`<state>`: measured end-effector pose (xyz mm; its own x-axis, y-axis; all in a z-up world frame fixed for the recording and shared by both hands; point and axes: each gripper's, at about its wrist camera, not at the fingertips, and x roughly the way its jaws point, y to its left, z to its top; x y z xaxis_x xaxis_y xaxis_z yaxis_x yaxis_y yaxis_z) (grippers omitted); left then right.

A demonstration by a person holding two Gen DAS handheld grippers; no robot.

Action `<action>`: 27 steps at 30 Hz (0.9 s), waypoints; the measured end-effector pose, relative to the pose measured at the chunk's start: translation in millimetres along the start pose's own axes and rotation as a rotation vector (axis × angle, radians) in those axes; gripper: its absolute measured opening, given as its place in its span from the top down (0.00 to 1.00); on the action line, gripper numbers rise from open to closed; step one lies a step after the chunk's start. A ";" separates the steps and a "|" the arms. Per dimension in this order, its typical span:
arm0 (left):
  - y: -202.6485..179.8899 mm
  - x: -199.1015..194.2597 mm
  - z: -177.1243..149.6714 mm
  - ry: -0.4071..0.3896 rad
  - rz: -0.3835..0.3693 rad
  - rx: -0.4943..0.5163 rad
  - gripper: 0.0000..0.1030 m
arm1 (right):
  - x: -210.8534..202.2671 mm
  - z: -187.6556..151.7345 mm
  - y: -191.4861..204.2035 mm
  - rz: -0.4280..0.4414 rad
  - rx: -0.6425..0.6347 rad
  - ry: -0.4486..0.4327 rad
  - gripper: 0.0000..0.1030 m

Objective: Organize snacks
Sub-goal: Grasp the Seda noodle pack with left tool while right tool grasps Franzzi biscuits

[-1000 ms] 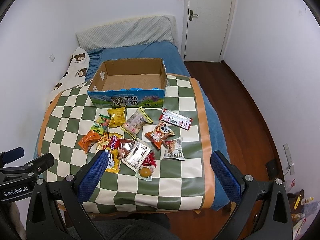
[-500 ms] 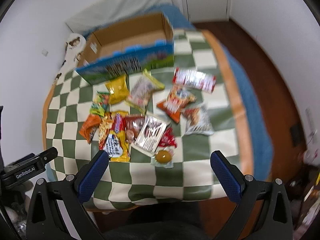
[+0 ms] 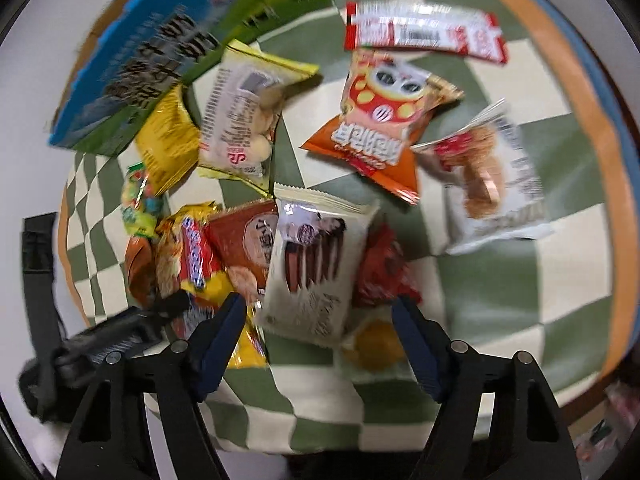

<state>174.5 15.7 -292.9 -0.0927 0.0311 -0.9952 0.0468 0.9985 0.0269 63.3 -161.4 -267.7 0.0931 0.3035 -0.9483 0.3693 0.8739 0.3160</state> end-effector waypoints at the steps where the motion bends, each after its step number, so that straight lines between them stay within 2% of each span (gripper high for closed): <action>1: -0.4 7.1 2.7 0.012 -0.002 -0.002 0.00 | 8.4 3.7 1.3 0.003 0.003 0.011 0.25; 7: 1.1 28.3 10.1 0.014 -0.051 -0.028 0.03 | 50.4 13.5 13.4 -0.034 0.027 0.086 0.24; 10: 3.1 37.4 9.1 0.004 -0.096 -0.046 0.12 | 58.0 13.4 20.6 -0.045 0.027 0.098 0.25; 11: 3.7 39.6 7.4 -0.003 -0.108 -0.048 0.19 | 62.0 11.8 23.1 -0.048 0.023 0.115 0.29; 14: 7.0 39.1 -3.2 -0.028 -0.113 -0.035 0.21 | 74.8 4.4 23.0 -0.079 0.009 0.147 0.38; 17: 10.7 32.5 -19.2 -0.044 -0.098 -0.026 0.25 | 79.1 0.2 21.5 -0.054 0.017 0.135 0.39; 19: 14.9 31.2 -30.7 -0.045 -0.079 -0.024 0.25 | 77.9 -4.0 27.2 -0.070 -0.032 0.129 0.40; 22: 27.4 35.1 -55.9 -0.039 -0.057 -0.028 0.25 | 75.7 -14.6 45.7 -0.151 -0.191 0.124 0.40; 25: 41.5 43.4 -70.6 -0.030 -0.081 -0.058 0.23 | 81.0 -25.1 58.6 -0.210 -0.309 0.143 0.39; 27: 45.5 54.8 -68.4 -0.018 -0.100 -0.069 0.21 | 81.8 -26.2 61.5 -0.199 -0.320 0.134 0.39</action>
<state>103.5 65.9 -339.8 -0.0758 -0.0686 -0.9948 -0.0299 0.9973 -0.0665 69.4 -73.0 -325.0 -0.0807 0.1445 -0.9862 0.0593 0.9884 0.1400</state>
